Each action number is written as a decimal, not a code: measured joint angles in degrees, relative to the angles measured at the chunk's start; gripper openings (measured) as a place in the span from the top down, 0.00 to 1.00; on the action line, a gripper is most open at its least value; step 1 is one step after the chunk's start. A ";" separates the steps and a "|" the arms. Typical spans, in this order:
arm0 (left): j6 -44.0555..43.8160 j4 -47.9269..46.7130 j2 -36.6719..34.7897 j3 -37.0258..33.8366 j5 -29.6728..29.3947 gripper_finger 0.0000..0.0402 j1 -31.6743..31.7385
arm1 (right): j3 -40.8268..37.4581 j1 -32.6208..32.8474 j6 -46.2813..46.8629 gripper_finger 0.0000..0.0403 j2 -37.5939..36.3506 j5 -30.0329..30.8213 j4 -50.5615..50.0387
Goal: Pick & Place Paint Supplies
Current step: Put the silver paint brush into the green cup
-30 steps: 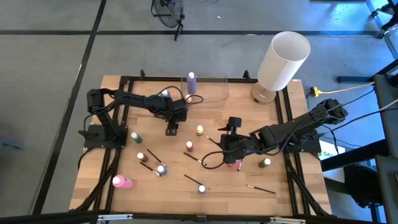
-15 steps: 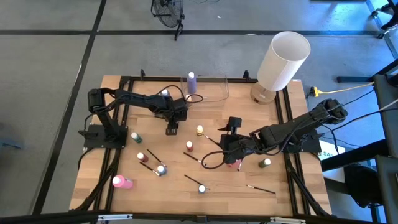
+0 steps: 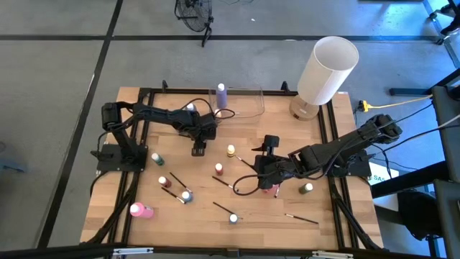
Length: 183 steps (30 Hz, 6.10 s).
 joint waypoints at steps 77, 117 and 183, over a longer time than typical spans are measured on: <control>-2.76 -25.45 -16.88 25.27 -24.98 1.00 -23.96 | 0.02 -0.02 -0.04 0.29 0.00 -6.97 -1.29; -0.47 46.20 -83.04 -39.73 -22.64 1.00 -2.43 | -3.98 -5.43 0.01 0.29 0.44 -6.99 4.48; -29.37 53.14 -83.21 -49.18 -38.53 1.00 5.64 | -4.31 -7.08 -1.55 0.30 0.44 -9.01 8.18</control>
